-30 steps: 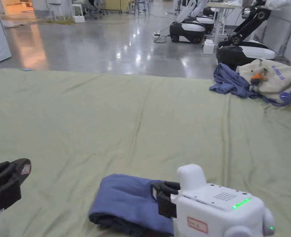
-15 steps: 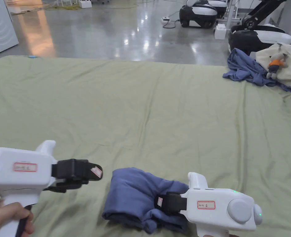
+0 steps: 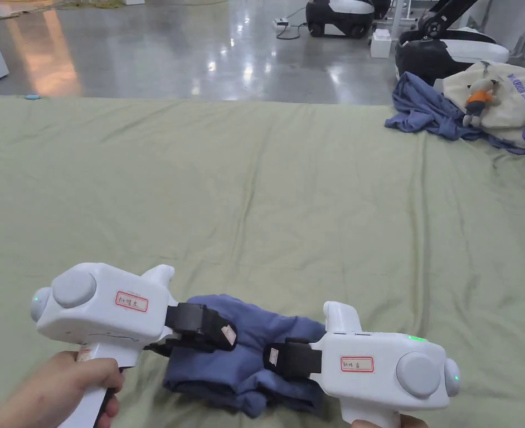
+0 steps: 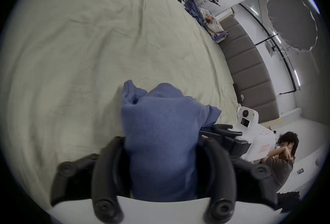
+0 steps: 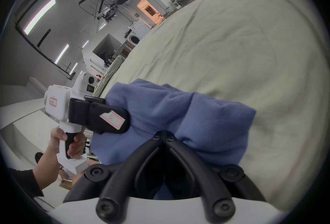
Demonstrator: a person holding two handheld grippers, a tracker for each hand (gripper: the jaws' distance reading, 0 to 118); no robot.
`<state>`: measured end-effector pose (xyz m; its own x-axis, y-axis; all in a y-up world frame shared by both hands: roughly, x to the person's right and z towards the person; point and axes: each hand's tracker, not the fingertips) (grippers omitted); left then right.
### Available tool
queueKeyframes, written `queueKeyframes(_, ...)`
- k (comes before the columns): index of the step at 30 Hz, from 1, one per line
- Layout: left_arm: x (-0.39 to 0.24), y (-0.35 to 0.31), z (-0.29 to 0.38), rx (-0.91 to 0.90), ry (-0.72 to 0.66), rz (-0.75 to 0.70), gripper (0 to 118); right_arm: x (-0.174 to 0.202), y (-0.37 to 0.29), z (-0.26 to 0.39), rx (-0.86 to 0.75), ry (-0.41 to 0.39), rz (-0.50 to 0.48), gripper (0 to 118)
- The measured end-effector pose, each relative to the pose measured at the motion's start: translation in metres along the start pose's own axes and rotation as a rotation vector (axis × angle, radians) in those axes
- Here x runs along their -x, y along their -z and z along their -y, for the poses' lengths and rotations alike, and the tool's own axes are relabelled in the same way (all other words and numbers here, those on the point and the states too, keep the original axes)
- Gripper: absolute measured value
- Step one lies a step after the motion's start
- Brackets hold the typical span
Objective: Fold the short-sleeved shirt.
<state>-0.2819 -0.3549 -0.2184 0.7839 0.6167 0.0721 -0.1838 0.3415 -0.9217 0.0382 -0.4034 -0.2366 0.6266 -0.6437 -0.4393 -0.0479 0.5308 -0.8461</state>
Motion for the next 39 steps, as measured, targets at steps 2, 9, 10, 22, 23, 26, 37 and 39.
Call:
queueKeyframes(2,0.001,-0.008,0.000,-0.023,-0.018,0.017,46,0.022,-0.024,-0.003,-0.110,-0.146,0.117,2)
queueKeyframes(9,-0.013,-0.021,0.012,-0.044,0.083,-0.015,44,0.127,-0.197,0.059,-0.723,-0.791,0.724,2)
queueKeyframes(10,-0.012,-0.021,0.013,-0.049,0.082,-0.015,44,0.129,-0.208,0.072,-0.743,-0.744,0.755,2)
queueKeyframes(22,0.095,-0.095,-0.058,0.057,0.054,-0.020,44,0.151,-0.169,0.086,-0.579,-0.760,0.640,2)
queueKeyframes(23,0.111,-0.116,-0.063,0.094,0.047,-0.036,44,0.154,-0.161,0.085,-0.562,-0.766,0.635,2)
queueKeyframes(26,0.193,-0.190,-0.076,0.067,-0.077,-0.118,44,0.163,-0.134,0.081,-0.485,-0.778,0.632,2)
queueKeyframes(37,0.403,-0.397,-0.032,-0.106,-0.478,-0.340,44,0.165,-0.083,0.064,-0.296,-0.759,0.676,2)
queueKeyframes(39,0.410,-0.389,-0.029,-0.139,-0.489,-0.258,44,0.165,-0.083,0.060,-0.289,-0.750,0.683,2)
